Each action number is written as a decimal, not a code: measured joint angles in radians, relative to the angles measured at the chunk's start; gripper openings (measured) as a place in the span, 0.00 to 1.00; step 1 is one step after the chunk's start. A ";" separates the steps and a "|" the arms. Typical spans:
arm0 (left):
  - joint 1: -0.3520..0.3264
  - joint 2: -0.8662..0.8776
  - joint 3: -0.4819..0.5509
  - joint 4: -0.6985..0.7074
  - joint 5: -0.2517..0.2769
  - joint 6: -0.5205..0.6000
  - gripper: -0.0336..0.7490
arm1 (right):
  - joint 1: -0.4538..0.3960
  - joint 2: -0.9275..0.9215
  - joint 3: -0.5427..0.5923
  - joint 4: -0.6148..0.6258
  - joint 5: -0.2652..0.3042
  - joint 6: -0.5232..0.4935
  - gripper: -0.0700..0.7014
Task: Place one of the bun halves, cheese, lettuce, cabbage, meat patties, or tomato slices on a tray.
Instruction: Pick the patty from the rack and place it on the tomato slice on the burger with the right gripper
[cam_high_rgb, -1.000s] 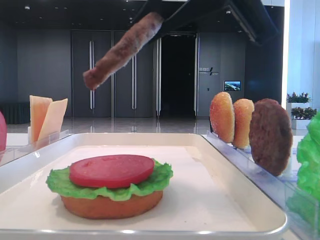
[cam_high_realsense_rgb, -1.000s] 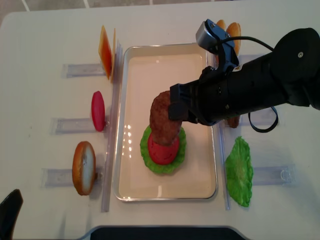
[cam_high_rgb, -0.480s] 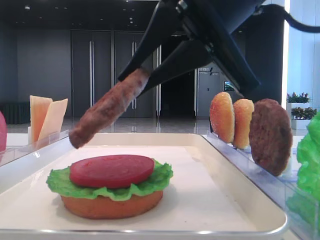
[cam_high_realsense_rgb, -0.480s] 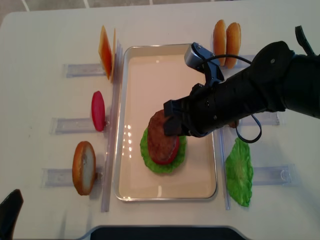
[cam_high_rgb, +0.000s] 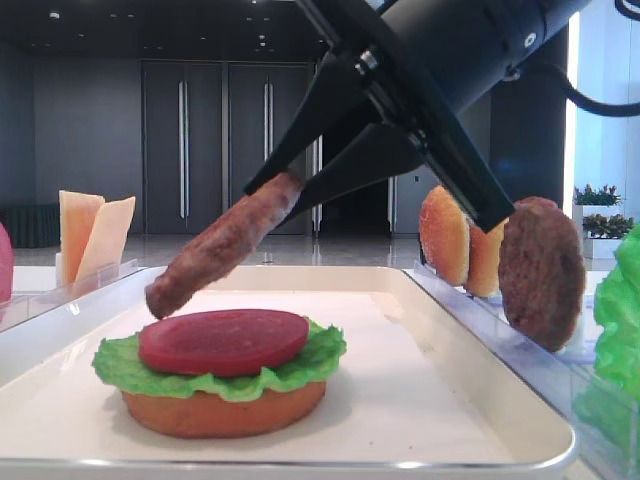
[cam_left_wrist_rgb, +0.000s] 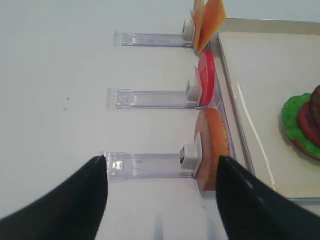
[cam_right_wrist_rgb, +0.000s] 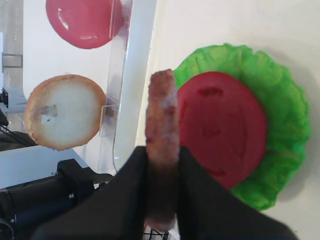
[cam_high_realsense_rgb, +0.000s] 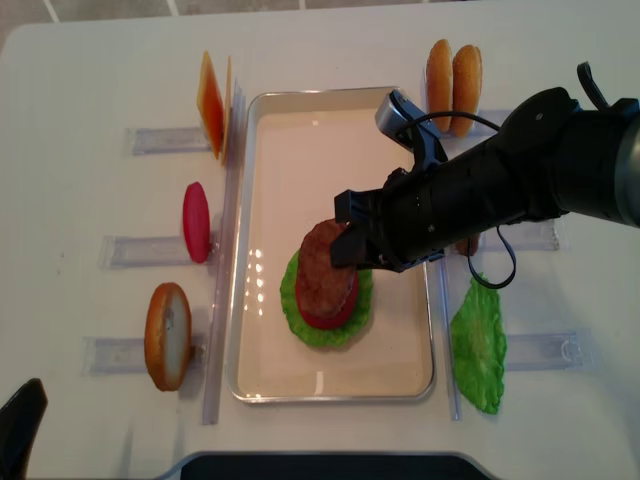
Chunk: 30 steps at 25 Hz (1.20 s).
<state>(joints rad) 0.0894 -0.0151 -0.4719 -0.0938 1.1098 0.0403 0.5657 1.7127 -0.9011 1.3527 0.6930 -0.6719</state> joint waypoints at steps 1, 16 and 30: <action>0.000 0.000 0.000 -0.001 0.000 0.000 0.70 | 0.000 0.003 0.000 0.007 0.001 -0.008 0.27; 0.000 0.000 0.000 -0.017 0.000 0.000 0.70 | -0.001 0.047 0.000 0.051 0.029 -0.048 0.27; 0.000 0.000 0.000 -0.017 0.000 0.000 0.70 | -0.003 0.047 0.000 0.051 0.006 -0.051 0.27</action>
<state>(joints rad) 0.0894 -0.0151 -0.4719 -0.1108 1.1098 0.0403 0.5628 1.7600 -0.9011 1.4042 0.6990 -0.7227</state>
